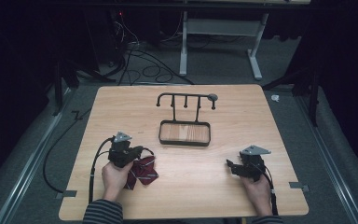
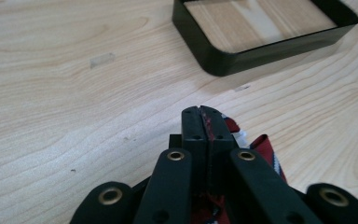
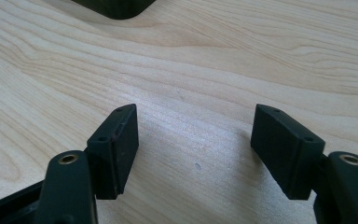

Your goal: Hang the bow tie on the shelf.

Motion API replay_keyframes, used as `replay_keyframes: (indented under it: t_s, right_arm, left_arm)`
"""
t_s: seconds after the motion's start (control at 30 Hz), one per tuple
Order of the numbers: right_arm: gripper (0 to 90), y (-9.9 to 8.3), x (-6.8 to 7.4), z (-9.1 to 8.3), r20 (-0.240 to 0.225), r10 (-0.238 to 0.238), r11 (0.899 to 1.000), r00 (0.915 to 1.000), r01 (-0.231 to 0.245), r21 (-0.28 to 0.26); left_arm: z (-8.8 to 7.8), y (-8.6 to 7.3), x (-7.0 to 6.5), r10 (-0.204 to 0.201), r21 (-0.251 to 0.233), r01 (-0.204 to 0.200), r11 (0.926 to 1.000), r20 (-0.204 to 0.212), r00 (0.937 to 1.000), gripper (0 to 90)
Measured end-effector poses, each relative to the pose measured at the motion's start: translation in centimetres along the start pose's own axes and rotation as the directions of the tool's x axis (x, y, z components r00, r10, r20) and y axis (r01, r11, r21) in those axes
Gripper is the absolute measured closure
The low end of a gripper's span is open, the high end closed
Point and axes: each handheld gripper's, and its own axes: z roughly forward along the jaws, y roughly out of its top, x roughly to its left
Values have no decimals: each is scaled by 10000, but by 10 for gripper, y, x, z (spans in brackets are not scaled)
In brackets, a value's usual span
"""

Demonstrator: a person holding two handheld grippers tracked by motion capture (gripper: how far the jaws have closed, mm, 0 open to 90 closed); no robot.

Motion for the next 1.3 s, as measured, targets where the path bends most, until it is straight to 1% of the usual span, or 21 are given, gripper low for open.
replay_keyframes:
  t_s: [0.17, 0.33, 0.43, 0.53, 0.73, 0.83, 1.0, 1.13, 1.27, 1.3]
  right_arm:
    - [334, 0, 0, 0, -1, 0, 10000, 10000, 0, -1]
    - [334, 0, 0, 0, 0, -1, 10000, 10000, 1, 0]
    - [334, 0, 0, 0, 1, 18, 10000, 10000, -18, 4]
    - [334, 0, 0, 0, 3, 17, 10000, 10000, -17, 5]
    - [334, 0, 0, 0, -6, 3, 10000, 10000, -3, 0]
    - [334, 0, 0, 0, -4, 2, 10000, 10000, -2, -1]
    - [333, 0, 0, 0, -9, -23, 10000, 10000, 23, -10]
    - [333, 0, 0, 0, -9, -21, 10000, 10000, 21, -9]
    - [333, 0, 0, 0, -10, -23, 10000, 10000, 23, -8]
    - [333, 0, 0, 0, -11, -22, 10000, 10000, 22, -9]
  left_arm:
    - [-12, 2, -2, 91, -283, -90, 9996, 32, 10000, 895]
    - [-27, 10, -8, 388, -660, -385, 9971, 28, 9992, 895]
    - [-33, 14, -10, 538, -803, -530, 9954, 85, 9985, 895]
    - [-40, 19, -14, 686, -966, -679, 9930, 43, 9976, 895]
    - [-45, 25, -18, 807, -1194, -804, 9896, -21, 9967, 895]
    - [-47, 28, -21, 993, -1240, -991, 9873, -44, 9950, 895]
    - [-53, 35, -27, 1149, -1527, -1136, 9817, -1, 9934, 895]
    - [-58, 40, -32, 1367, -1705, -1345, 9761, 13, 9906, 895]
    - [-61, 43, -34, 1421, -1755, -1386, 9747, 77, 9898, 895]
    - [-62, 44, -34, 1430, -1831, -1385, 9733, 113, 9897, 895]
